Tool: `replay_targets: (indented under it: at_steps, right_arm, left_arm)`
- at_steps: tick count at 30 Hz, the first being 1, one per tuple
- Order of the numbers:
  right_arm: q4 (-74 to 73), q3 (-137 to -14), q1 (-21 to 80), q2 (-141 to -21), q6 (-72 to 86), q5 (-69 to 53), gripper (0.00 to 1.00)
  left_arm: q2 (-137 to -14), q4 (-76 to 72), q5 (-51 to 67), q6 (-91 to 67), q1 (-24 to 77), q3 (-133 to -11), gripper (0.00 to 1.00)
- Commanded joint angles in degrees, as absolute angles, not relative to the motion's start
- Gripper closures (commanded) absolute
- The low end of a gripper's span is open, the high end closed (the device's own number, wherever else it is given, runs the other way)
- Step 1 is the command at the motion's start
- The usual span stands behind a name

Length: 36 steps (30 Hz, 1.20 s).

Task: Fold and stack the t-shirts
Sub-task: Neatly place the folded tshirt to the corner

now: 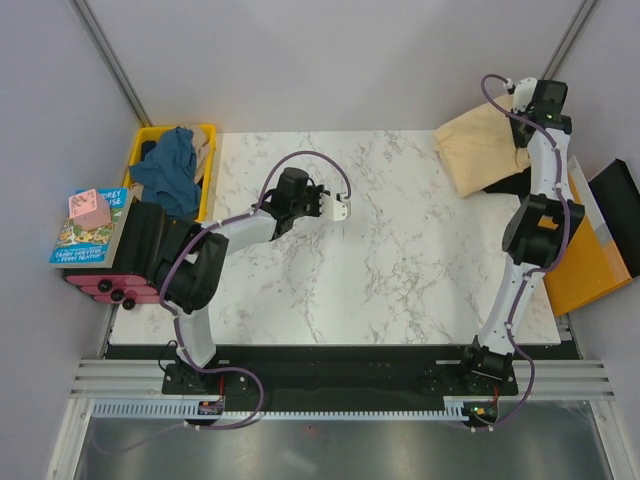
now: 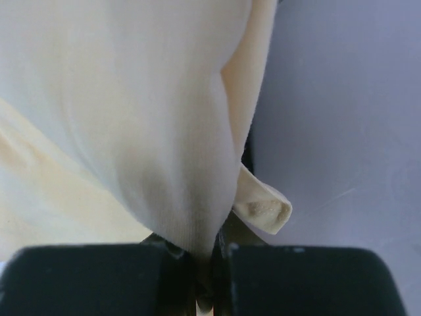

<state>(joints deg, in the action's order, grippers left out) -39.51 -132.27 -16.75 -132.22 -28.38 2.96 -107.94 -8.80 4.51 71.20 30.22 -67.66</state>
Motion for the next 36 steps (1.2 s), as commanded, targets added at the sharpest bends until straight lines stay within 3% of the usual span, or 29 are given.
replay_targets:
  at_steps: [1,11,15,22,36]
  right_arm:
    - [-33.9,-136.3,-18.8,-130.7,-28.4,6.2,1.00]
    - [-39.9,-132.7,-16.7,-125.3,-30.5,-10.8,1.00]
    - [-38.2,-126.1,-14.4,-121.6,-31.6,-13.1,1.00]
    - [-39.6,-125.5,-11.1,-122.1,-31.4,-16.4,1.00]
    - [-34.1,-133.0,-9.6,-120.9,-31.6,-5.6,1.00]
  left_arm:
    - [-106.6,-8.5,5.4,72.4,30.1,-69.9,0.98]
    - [-107.7,-8.2,5.7,72.9,30.1,-71.3,0.98]
    - [-107.8,-8.2,5.9,72.9,30.1,-71.5,0.98]
    - [-107.4,-8.3,5.7,72.5,30.1,-70.8,0.98]
    - [-106.8,-8.8,5.2,71.9,30.1,-69.5,0.98]
